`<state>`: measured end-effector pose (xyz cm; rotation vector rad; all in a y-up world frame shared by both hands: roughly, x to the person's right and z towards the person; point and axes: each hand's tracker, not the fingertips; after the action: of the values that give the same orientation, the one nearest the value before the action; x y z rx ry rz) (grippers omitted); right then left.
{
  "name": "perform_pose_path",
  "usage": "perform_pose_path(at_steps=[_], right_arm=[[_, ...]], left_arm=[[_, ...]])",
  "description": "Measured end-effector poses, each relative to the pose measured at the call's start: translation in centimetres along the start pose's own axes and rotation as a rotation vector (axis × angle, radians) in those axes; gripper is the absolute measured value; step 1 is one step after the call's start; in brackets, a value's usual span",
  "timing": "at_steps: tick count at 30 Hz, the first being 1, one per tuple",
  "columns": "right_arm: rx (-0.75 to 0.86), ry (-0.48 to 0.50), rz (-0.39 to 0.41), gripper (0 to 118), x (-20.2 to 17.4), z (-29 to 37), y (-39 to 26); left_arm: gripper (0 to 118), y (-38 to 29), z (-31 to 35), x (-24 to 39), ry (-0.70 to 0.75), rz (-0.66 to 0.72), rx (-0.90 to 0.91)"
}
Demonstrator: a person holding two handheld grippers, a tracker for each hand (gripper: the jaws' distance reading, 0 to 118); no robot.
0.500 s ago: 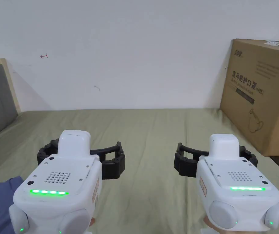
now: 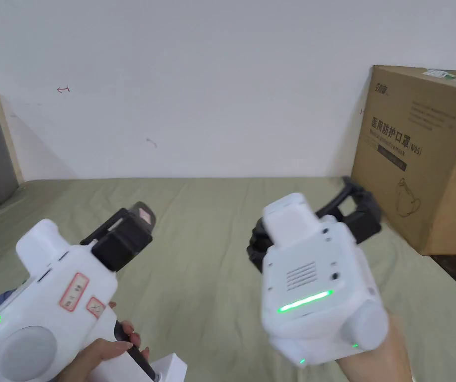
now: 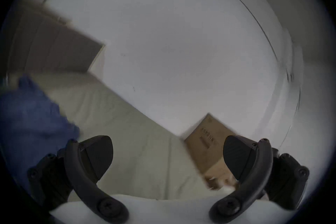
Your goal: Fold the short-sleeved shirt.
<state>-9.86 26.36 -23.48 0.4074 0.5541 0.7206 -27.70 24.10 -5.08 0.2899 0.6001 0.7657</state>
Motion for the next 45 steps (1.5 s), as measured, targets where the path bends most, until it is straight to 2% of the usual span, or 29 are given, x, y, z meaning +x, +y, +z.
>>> perform_pose_path(at_steps=[2,3,4,6,7,8,10,13,15,16,18,19,20,22,25,26,29,32,37,38,39,40,41,42,43,45], right_arm=[[0.054,0.005,0.322,118,-3.4,0.6,-0.2],[0.072,0.017,0.458,118,-5.0,0.9,-0.9],[0.092,0.070,0.590,118,-6.6,1.3,-1.6],[0.146,0.113,0.716,118,-8.7,2.5,-3.6],[0.122,0.137,0.714,118,-9.5,2.8,-4.2],[0.083,0.177,0.663,118,-9.7,2.9,-4.3],[-0.037,0.294,0.444,118,-8.5,2.5,-3.7],[-0.137,0.225,0.108,118,-5.1,0.5,-2.1],[-0.197,0.191,-0.202,118,-1.4,-0.8,-1.5],[-0.235,0.189,-0.392,118,0.4,-1.4,-1.8],[-0.311,0.218,-0.722,118,3.0,-1.9,-3.4],[-0.344,0.197,-0.821,118,3.5,-1.9,-4.7],[-0.359,0.171,-0.876,118,3.7,-1.9,-6.1],[-0.421,0.128,-0.867,118,3.1,-1.1,-7.8],[-0.378,0.161,-0.842,118,3.2,0.3,-8.4],[-0.306,0.156,-0.819,118,3.1,0.6,-7.9],[-0.222,0.089,-0.707,117,3.3,1.1,-6.4],[-0.168,0.105,-0.635,117,3.3,1.0,-5.4],[-0.187,0.128,-0.667,117,3.3,1.2,-5.4],[-0.205,0.159,-0.700,117,3.3,1.1,-5.7],[-0.197,0.190,-0.737,115,3.5,1.2,-6.0],[-0.203,0.208,-0.768,105,3.6,1.2,-6.2],[-0.201,0.191,-0.771,83,3.6,1.4,-6.3],[-0.197,0.178,-0.766,42,3.5,1.4,-6.3],[-0.197,0.161,-0.763,0,3.5,1.4,-6.3],[-0.192,0.098,-0.772,0,3.8,1.7,-6.5]], left_arm=[[118,-1.1,-0.1,-2.7,0.011,0.223,-0.010],[118,-2.0,-0.1,-4.1,0.024,0.348,-0.016],[118,-3.2,0.1,-5.3,0.046,0.484,-0.014],[118,-4.9,0.4,-7.3,0.063,0.655,-0.055],[118,-5.5,0.5,-8.0,0.083,0.674,-0.067],[118,-5.7,0.5,-7.9,0.103,0.633,-0.067],[118,-4.8,0.2,-6.9,0.156,0.435,-0.059],[118,-2.3,-0.6,-2.4,0.152,0.081,-0.058],[118,-1.0,-1.0,1.3,0.140,-0.223,-0.019],[118,-0.8,-1.0,3.3,0.143,-0.407,0.004],[118,-1.4,-1.1,6.4,0.140,-0.753,0.013],[118,-2.0,-1.0,7.4,0.126,-0.903,-0.007],[118,-2.7,-0.8,7.4,0.100,-0.965,-0.030],[118,-4.0,-0.5,7.4,0.114,-1.002,-0.037],[118,-4.5,-0.2,6.5,0.131,-0.964,-0.016],[118,-4.4,-0.1,6.5,0.131,-0.949,-0.014],[118,-3.7,0.0,6.6,0.118,-0.923,-0.026],[118,-3.6,-0.1,6.9,0.159,-0.930,0.002],[116,-3.4,0.7,6.7,0.179,-0.918,0.002],[112,-3.3,1.1,6.7,0.161,-0.911,0.003],[100,-3.2,1.4,6.7,0.141,-0.884,0.002],[66,-3.2,1.7,6.7,0.104,-0.855,-0.012],[33,-3.2,1.7,6.6,0.093,-0.840,-0.016],[6,-3.2,1.5,6.6,0.115,-0.851,-0.020],[3,-3.3,1.1,6.5,0.138,-0.869,-0.032],[0,-3.3,1.1,6.2,0.148,-0.878,-0.021]])
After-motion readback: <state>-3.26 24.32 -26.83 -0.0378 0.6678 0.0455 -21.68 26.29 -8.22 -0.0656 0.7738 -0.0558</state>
